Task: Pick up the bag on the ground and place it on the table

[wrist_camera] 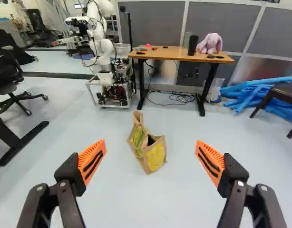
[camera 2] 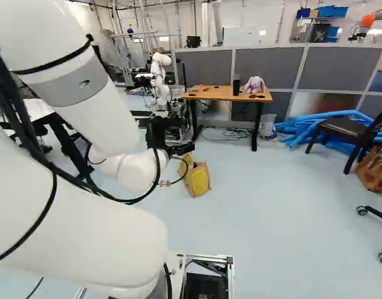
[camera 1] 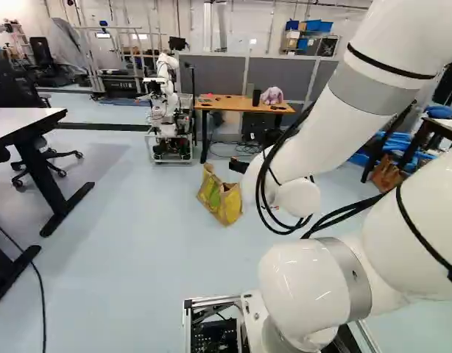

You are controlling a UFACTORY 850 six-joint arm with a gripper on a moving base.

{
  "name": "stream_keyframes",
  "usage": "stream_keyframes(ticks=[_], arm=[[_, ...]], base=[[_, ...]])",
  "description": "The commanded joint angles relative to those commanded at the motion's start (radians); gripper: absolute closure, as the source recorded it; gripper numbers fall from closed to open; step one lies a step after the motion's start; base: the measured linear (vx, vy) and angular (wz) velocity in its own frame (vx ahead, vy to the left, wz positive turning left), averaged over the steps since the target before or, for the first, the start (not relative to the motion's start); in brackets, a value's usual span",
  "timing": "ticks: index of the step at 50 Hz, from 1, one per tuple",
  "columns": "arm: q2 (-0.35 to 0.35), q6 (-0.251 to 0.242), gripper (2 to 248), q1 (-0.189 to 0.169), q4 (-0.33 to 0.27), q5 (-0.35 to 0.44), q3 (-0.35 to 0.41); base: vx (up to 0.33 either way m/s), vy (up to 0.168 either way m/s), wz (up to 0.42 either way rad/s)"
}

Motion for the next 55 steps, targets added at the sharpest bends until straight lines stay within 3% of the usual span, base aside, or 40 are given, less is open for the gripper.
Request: stream_keyframes(ticks=[55], arm=[[0.000,0.000,3,0.000,0.000,0.000,0.000]], base=[[0.146,0.004,-0.001]])
